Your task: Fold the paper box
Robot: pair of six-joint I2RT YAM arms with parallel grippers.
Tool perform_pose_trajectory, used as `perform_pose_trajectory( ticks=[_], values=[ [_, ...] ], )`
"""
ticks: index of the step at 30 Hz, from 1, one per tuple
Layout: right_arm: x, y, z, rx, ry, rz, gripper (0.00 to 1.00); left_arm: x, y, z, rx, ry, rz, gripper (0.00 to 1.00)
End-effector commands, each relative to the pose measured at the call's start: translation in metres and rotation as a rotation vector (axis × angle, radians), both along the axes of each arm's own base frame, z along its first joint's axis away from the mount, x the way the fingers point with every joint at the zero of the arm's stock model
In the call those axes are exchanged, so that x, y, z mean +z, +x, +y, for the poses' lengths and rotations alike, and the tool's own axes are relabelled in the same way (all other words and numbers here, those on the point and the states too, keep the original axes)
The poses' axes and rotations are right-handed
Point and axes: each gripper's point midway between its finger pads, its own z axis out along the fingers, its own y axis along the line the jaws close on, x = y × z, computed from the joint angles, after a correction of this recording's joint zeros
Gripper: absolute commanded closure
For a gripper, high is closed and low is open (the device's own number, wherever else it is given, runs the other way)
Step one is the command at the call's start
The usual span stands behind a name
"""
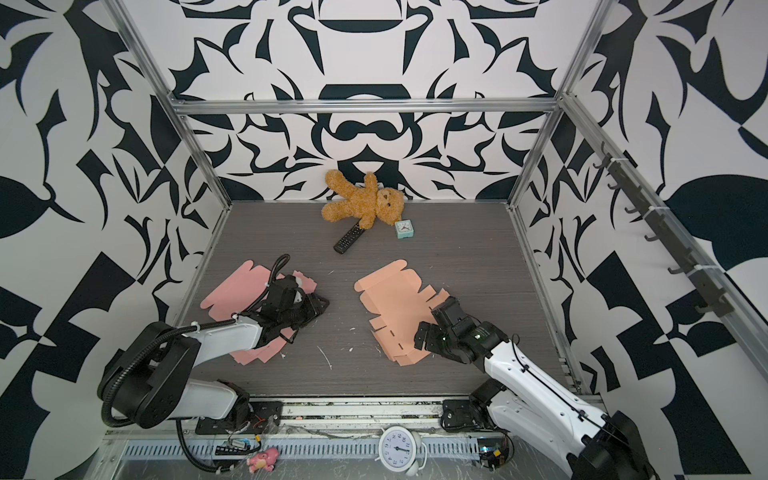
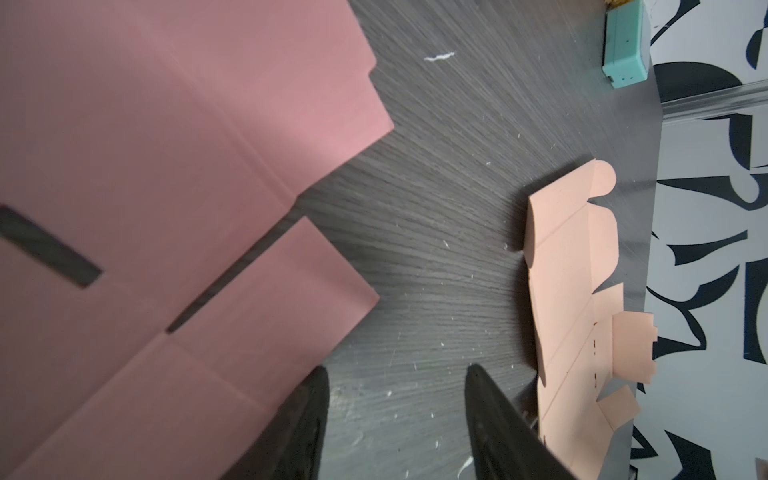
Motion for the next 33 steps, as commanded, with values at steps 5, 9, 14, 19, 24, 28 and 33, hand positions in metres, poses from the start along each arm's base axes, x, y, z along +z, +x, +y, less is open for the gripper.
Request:
perform_pose_trajectory(
  ticks=[5,9,14,19,24,28,33],
  values=[
    [-0.009,-0.001,-0.004,-0.055,-0.005,0.018,0.01,0.018,0.004,-0.013,-0.094,-0.019,-0.055,0.43],
    [-0.014,-0.004,-0.007,-0.078,-0.007,0.031,0.00,0.030,0.002,-0.016,-0.144,-0.016,-0.088,0.42],
    [-0.022,-0.004,-0.005,-0.093,-0.011,0.058,0.01,0.041,-0.005,-0.024,-0.194,-0.026,-0.114,0.42],
    [-0.023,0.001,-0.004,-0.098,-0.022,0.061,0.01,0.051,-0.013,-0.035,-0.262,-0.050,-0.122,0.42],
    [-0.026,0.005,-0.001,-0.124,0.001,0.052,0.10,0.059,-0.021,-0.041,-0.316,-0.073,-0.127,0.42],
    [-0.027,0.010,0.000,-0.137,0.012,0.031,0.15,0.077,-0.028,-0.044,-0.355,-0.109,-0.169,0.43],
    [-0.031,0.012,-0.001,-0.158,0.013,0.025,0.22,0.083,-0.035,-0.044,-0.375,-0.126,-0.186,0.43]
  ],
)
